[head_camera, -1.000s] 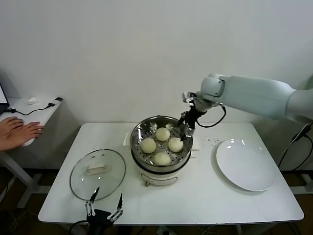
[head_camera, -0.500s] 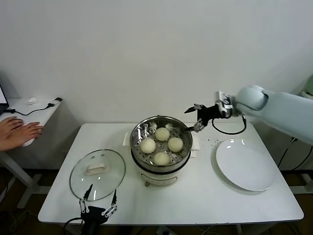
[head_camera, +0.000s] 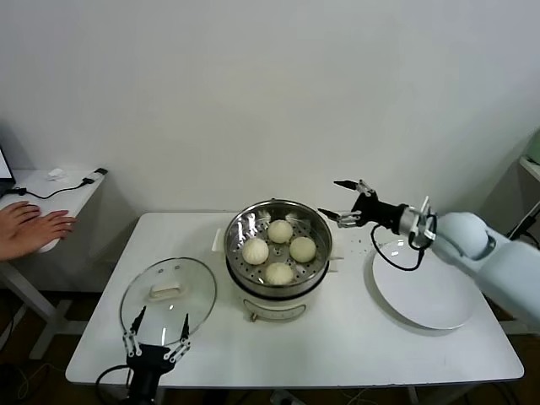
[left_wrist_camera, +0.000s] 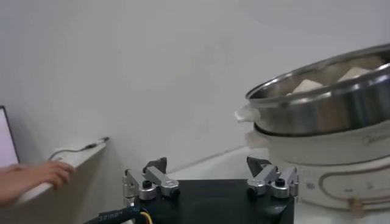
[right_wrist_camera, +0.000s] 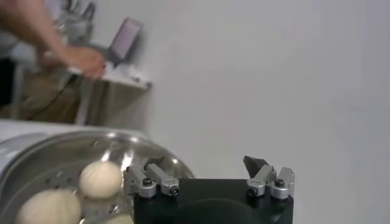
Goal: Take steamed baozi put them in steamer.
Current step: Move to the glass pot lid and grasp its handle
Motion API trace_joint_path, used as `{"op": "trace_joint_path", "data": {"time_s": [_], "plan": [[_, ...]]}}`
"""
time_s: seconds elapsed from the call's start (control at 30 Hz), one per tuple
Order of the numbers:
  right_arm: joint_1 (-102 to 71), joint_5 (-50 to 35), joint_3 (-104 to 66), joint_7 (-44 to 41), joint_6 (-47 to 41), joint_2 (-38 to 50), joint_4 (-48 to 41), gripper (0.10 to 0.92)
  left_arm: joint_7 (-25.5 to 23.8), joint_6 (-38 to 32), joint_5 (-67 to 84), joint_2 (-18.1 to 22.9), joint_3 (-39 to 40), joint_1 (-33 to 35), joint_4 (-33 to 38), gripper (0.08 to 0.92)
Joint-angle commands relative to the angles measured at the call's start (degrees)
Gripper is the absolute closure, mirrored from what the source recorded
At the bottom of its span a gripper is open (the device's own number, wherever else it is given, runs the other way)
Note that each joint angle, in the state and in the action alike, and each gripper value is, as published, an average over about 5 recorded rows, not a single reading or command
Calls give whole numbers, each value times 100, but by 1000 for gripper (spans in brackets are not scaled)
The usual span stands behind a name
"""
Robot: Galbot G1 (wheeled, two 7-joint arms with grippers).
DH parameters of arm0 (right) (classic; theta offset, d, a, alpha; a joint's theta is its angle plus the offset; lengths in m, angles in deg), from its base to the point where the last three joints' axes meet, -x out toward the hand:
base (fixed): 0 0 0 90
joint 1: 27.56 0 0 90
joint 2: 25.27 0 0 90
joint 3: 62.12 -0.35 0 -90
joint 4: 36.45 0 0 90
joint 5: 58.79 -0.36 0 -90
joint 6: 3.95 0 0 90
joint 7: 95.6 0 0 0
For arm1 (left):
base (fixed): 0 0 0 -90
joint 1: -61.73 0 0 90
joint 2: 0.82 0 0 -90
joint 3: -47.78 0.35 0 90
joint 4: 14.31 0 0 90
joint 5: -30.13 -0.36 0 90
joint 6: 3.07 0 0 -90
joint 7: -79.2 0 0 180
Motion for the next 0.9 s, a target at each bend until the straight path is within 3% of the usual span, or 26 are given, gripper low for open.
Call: {"op": "trace_joint_path", "data": {"time_s": [0.03,0.27,0.5,0.67,0.9], "plan": [[-4524,842,-4662,779,64,-1069,816,203,-114,39,-2067,-28,-595,-147,-13,177],[-5531,1007,-5700,737,34,-2021,957,203,-46,86,-4864,-156,-1042,-452,-55,177],[-5890,1069,-6024,664,260,-2531,714,203,203,271,-7451,-382,-714,-934,-454,177],[-5999,1175,-6125,658,327,-2702,594,203,271,582,-7788,-487,-392,-1389,-1052,177],[-5980,1376,-6163,727,326,-2765,483,203,623,1585,-7061,-488,339,-1835,-1888,177]]}}
